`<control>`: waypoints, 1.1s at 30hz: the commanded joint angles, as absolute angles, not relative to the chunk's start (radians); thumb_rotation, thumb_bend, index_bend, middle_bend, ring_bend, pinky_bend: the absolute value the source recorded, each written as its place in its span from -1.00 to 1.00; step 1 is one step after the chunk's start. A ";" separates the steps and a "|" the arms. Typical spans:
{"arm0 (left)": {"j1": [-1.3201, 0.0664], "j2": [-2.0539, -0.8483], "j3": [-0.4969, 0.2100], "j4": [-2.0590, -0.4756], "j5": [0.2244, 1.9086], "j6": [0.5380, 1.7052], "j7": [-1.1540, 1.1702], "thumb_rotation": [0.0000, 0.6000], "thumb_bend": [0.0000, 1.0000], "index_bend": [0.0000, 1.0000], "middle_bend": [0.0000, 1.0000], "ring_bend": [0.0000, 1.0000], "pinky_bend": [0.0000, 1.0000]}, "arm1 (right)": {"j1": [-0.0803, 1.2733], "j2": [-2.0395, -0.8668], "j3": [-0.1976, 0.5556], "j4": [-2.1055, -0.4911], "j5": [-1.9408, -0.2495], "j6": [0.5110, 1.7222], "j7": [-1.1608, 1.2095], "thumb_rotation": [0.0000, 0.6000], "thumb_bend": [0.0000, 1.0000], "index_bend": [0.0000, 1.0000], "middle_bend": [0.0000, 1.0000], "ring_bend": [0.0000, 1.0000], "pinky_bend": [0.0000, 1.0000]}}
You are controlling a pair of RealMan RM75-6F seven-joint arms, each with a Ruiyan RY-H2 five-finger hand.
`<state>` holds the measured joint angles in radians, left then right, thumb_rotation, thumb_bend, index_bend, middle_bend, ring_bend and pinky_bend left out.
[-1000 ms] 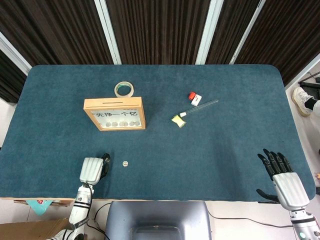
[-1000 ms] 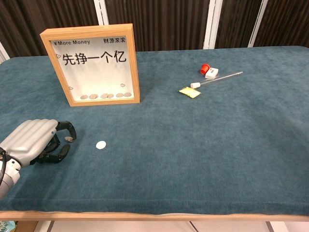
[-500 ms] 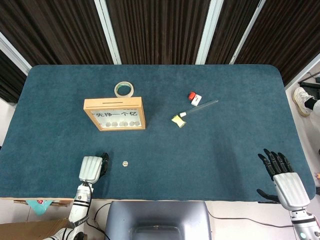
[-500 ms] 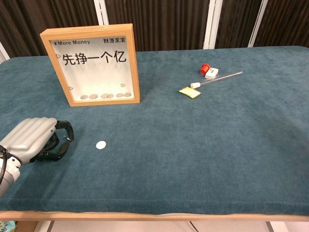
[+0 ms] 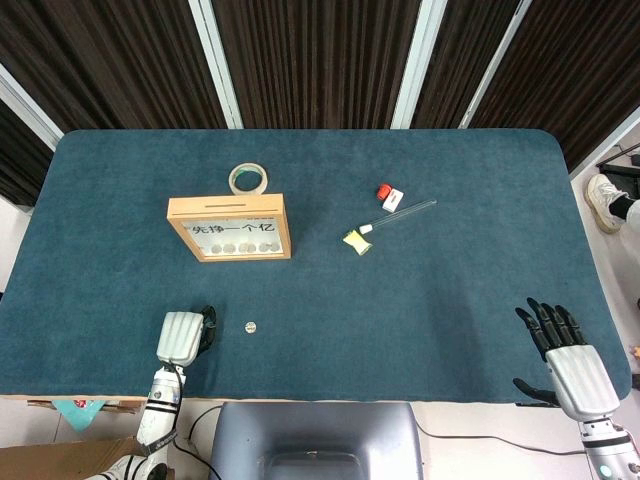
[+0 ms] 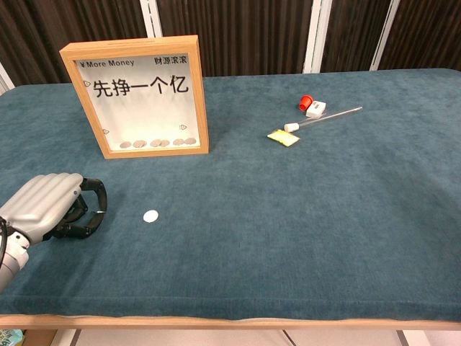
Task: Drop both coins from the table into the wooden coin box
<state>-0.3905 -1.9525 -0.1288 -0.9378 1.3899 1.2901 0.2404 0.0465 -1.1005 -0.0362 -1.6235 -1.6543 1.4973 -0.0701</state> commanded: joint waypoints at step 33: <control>-0.395 -1.960 -0.152 -0.921 1.402 1.349 0.198 1.00 -0.05 0.21 1.00 1.00 1.00 | 0.047 -1.101 -0.036 -1.624 -1.653 1.493 -0.074 1.00 -0.61 -1.00 -1.00 -1.00 -1.00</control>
<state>-0.3946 -1.9657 -0.1485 -0.9148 1.3979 1.3416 0.2007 0.0472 -1.1012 -0.0357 -1.6243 -1.6529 1.4930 -0.0742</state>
